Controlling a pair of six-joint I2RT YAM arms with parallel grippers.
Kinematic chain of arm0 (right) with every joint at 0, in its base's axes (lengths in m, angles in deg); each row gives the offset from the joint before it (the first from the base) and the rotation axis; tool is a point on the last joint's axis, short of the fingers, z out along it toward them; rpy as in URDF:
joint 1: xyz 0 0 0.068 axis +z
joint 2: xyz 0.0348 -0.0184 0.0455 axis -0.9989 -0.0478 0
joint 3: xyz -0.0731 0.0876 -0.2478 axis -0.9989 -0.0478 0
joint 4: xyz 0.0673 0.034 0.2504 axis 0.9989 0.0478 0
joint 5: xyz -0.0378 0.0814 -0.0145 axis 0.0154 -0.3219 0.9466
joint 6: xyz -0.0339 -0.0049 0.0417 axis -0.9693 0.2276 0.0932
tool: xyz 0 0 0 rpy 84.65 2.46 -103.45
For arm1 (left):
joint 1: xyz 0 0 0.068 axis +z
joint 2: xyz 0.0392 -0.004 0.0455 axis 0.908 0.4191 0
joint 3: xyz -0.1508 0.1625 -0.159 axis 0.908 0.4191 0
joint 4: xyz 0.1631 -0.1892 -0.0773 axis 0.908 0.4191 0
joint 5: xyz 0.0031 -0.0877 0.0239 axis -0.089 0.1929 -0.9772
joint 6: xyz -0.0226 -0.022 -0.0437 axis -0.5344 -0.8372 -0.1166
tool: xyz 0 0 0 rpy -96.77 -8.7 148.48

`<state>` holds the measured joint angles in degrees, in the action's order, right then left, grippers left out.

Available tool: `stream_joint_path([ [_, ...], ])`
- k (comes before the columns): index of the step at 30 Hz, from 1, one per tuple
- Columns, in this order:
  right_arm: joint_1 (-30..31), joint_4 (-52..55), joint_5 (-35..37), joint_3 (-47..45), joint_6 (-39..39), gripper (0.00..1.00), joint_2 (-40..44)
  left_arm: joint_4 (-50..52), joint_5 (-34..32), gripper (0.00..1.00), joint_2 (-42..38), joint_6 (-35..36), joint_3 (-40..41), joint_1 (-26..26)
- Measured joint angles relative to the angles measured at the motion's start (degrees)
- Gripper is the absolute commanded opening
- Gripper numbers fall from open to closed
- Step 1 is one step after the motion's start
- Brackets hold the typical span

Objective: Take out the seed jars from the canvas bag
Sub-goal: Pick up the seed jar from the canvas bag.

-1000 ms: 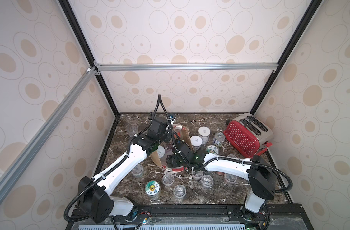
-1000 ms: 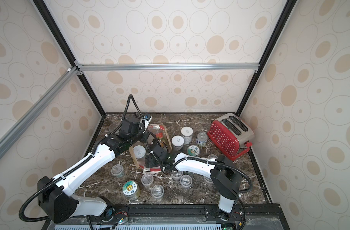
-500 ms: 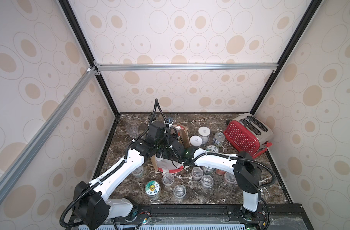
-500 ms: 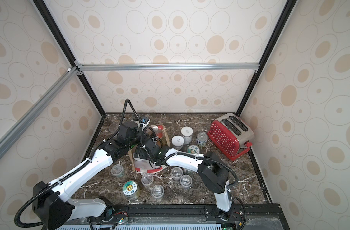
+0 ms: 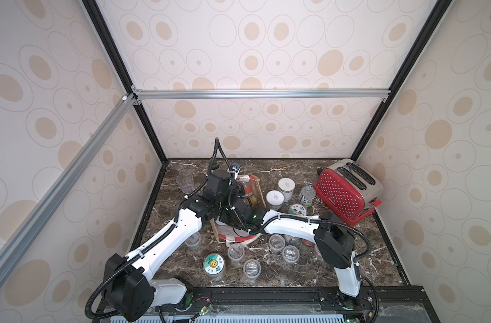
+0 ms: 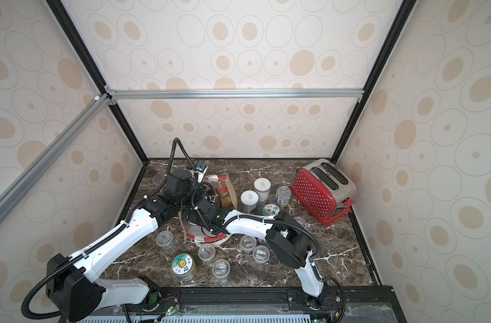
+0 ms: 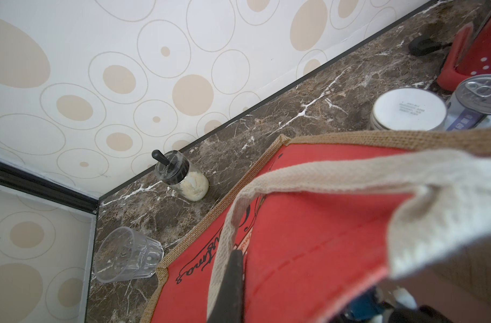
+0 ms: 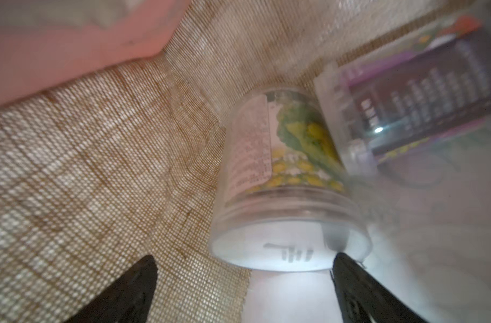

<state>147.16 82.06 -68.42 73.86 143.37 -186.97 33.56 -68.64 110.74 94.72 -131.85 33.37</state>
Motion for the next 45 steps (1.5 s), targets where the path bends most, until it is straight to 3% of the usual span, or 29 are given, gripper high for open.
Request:
stream_joint_path([
  [23, 0.35, 13.51, 4.04, 4.81, -4.17, 1.0, -0.52, -0.57, 1.2, 0.0, 0.11, -0.02, 0.09, 0.48],
  [40, 0.26, 6.86, 3.45, 6.56, -6.49, 1.0, -3.85, -0.39, -0.72, 0.0, 0.33, 0.2, 0.09, 1.81],
  [45, 0.35, 2.97, 5.49, 1.79, -7.76, 1.0, -1.97, 0.02, 0.17, 0.0, 0.68, 0.35, 0.09, 0.94],
])
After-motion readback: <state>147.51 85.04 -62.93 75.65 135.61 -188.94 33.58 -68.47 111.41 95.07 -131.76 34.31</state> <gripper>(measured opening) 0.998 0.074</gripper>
